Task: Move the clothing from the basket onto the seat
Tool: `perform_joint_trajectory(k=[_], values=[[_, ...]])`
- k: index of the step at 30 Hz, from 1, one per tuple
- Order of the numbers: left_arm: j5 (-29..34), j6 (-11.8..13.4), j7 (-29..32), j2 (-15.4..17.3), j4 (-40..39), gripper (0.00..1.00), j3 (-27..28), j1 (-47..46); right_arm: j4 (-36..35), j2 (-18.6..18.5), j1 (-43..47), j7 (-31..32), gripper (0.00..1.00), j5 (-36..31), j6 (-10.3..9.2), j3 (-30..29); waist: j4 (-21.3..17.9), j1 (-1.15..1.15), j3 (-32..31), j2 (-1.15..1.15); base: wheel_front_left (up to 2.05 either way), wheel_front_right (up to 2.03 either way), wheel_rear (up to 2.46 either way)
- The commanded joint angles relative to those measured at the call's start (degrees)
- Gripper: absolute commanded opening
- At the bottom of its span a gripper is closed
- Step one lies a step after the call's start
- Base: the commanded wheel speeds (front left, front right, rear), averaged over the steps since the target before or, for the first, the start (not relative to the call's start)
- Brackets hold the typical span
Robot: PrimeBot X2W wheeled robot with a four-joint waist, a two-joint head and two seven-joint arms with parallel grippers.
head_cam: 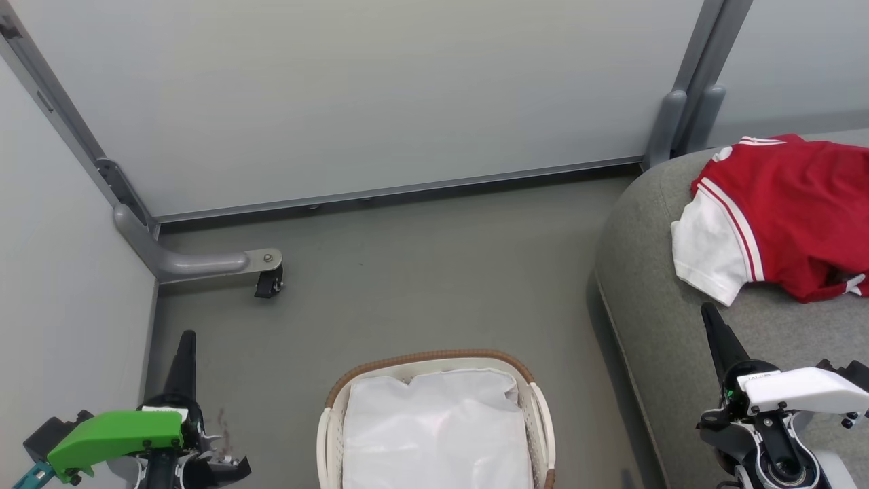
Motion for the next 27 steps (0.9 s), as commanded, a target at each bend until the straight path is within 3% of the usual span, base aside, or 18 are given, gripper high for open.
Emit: perform_joint_trajectory(k=[1,27], values=[[-1.36,-0.38,0.39,0.35,-0.51,0.0,0.33,-1.22,-0.41,-0.32,0.43,0.48,0.0,1.37,-0.03,-0.27,0.03,0.0,-0.06,0.0,0.0,0.0,0.0],[-9.04,-0.55,2.71,0.4,-0.76,0.0,1.19,-1.78,-0.63,-0.19,0.73,2.97,0.0,9.78,-0.04,-1.54,0.39,0.0,-0.85,0.0,0.0,0.0,0.0]])
